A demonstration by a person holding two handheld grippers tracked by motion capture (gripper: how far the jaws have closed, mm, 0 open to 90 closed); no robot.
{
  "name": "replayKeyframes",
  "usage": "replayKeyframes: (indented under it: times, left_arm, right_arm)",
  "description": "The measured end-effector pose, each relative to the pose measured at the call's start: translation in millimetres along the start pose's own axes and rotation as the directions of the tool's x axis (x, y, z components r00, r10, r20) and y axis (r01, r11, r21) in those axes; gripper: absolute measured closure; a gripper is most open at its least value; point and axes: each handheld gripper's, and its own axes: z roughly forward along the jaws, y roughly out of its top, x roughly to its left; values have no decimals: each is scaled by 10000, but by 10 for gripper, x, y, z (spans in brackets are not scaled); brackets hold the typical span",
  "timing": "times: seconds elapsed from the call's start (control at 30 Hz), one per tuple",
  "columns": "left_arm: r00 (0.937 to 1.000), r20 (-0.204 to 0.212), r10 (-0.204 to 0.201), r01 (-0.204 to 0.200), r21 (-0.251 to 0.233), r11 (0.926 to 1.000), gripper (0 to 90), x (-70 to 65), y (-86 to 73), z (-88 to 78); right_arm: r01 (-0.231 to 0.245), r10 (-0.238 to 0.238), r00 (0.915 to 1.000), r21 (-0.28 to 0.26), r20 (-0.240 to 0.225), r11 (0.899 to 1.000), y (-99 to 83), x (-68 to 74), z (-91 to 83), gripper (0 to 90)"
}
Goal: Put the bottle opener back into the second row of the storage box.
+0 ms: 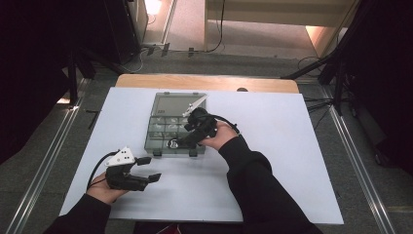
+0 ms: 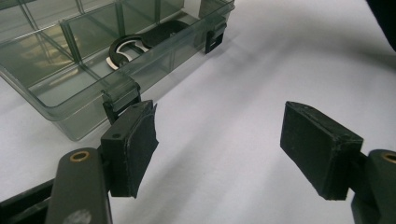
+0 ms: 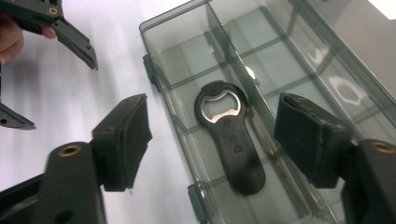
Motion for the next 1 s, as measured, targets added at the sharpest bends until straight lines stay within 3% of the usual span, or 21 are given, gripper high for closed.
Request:
replayKeyframes:
  times: [0.17, 0.3, 0.47, 0.8, 1.0]
  left_arm:
    - [10000, 10, -25, 25, 6, 10000, 269, -1, 4, 8]
    - [10000, -6, -11, 11, 0, 10000, 269, 1, 4, 7]
    - [10000, -19, -43, 43, -22, 10000, 269, 1, 0, 9]
    - [10000, -63, -31, 31, 33, 10000, 269, 6, -3, 13]
    - [10000, -77, -21, 21, 63, 10000, 269, 5, -4, 13]
  right_arm:
    - [-472, 473, 9987, -42, 181, 9989, -72, 0, -68, 254]
    - [-468, 478, 9973, -194, 558, 9987, -131, 40, -123, 260]
    - [-776, 776, 9957, -29, 505, 9970, -222, 93, -151, 260]
    - [-1111, 1123, 9928, -302, 425, 9933, -420, 188, -264, 260]
    - [-1041, 1074, 9926, -593, 558, 9928, -532, 221, -373, 260]
